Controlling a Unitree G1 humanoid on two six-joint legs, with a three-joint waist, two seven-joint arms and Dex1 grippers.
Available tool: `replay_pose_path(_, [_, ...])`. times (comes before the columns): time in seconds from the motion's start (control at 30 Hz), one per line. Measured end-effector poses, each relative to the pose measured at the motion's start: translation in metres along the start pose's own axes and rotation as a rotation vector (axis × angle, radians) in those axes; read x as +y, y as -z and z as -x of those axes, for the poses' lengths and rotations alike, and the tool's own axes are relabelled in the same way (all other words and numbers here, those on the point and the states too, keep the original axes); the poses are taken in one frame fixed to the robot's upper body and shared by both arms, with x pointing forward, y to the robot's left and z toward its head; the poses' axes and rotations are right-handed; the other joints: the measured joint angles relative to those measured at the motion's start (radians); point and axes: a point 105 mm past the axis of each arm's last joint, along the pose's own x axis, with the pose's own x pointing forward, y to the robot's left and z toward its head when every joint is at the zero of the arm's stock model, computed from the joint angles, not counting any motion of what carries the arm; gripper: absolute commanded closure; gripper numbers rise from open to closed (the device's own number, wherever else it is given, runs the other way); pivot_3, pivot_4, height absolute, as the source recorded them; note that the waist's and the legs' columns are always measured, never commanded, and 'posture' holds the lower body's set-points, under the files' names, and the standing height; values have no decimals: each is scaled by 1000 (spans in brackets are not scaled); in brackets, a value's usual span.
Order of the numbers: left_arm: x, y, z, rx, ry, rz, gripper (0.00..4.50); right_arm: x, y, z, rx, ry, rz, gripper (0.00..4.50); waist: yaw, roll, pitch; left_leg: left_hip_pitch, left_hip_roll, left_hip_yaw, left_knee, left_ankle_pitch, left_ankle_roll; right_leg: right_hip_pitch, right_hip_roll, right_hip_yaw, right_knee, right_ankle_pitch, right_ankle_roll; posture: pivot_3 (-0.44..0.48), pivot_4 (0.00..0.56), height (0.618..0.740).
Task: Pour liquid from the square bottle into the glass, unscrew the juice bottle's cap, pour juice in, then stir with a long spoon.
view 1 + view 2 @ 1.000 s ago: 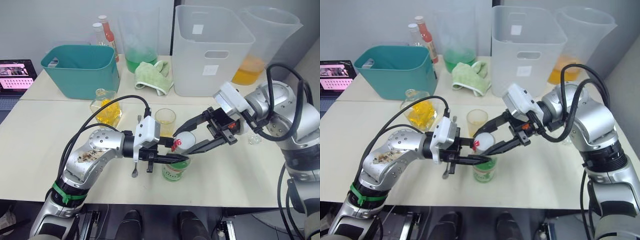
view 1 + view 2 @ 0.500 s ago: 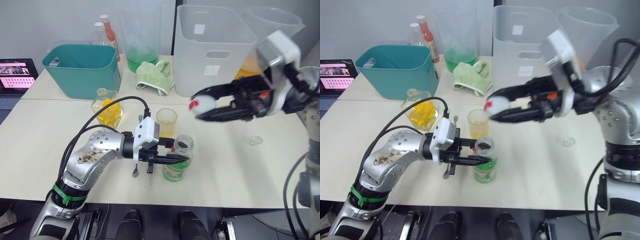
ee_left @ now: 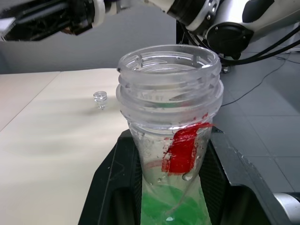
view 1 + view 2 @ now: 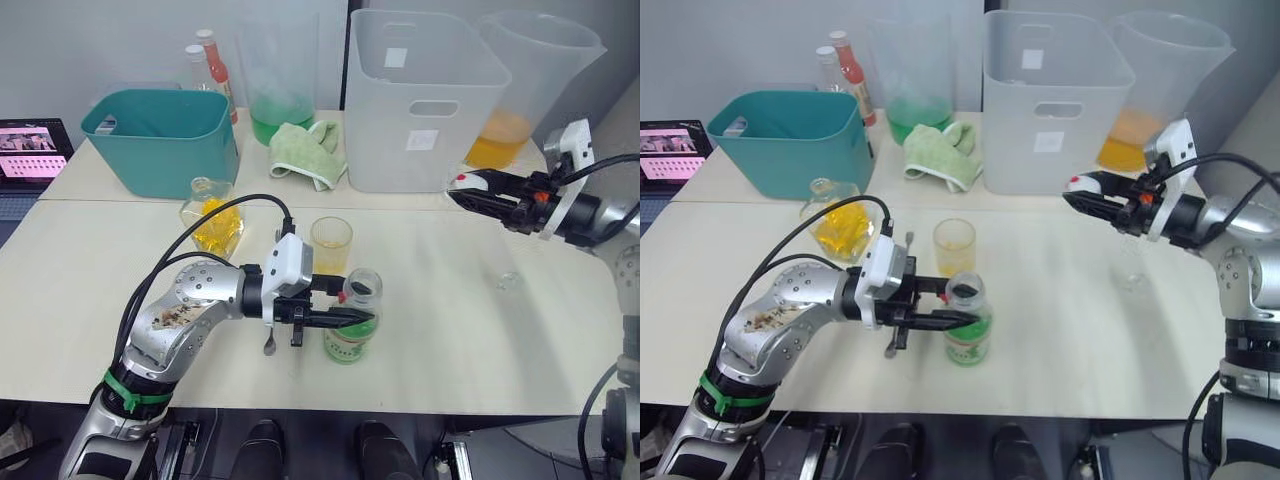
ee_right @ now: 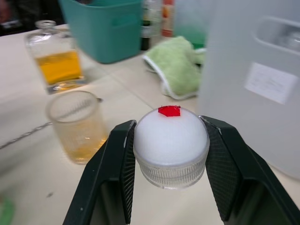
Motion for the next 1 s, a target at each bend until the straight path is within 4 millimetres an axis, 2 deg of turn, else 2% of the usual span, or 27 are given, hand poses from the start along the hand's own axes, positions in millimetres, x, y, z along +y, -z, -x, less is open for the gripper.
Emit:
replay_pose_path(0.13, [1, 0, 4, -11, -18, 18, 3261, -9, 29, 0, 44, 101, -41, 2901, -5, 0, 0, 0, 0, 0, 0, 0, 0, 0, 0, 1, 1, 0, 0, 0, 150, 740])
replay_pose_path(0.23, [1, 1, 7, -11, -27, 25, 3261, -16, 43, -2, 58, 176, -59, 2901, -8, 0, 0, 0, 0, 0, 0, 0, 0, 0, 0, 1, 1, 0, 0, 0, 150, 740])
replay_pose_path(0.37, [0, 2, 11, -17, -41, 46, 3261, -16, 58, -7, 66, 220, -78, 2901, -10, 0, 0, 0, 0, 0, 0, 0, 0, 0, 0, 1, 1, 0, 0, 0, 150, 740])
replay_pose_path(0.53, [-1, 1, 16, -7, -58, 47, 3261, -9, 98, -15, 143, 269, -149, 2901, -17, 0, 0, 1, 0, 0, -1, 0, 0, 0, 0, 1, 1, 0, 0, 0, 150, 740])
replay_pose_path(0.6, [-1, 0, 18, -6, -62, 49, 3261, -7, 108, -16, 166, 273, -170, 2901, -20, 1, 0, 1, 0, 0, -1, 0, 0, 0, 0, 1, 1, 0, 0, 0, 150, 740])
replay_pose_path(0.87, [1, 1, 19, -3, -73, 56, 3261, -11, 131, -13, 249, 303, -159, 2901, -26, 1, 0, 1, 0, 0, -1, 0, 0, 0, 0, 1, 1, 0, 0, 0, 150, 740])
replay_pose_path(1.0, [1, 1, 19, -2, -77, 55, 3261, -11, 133, -12, 250, 302, -166, 2901, -26, 1, 0, 1, 0, 0, -1, 0, 0, 0, 0, 1, 1, 0, 0, 0, 150, 740])
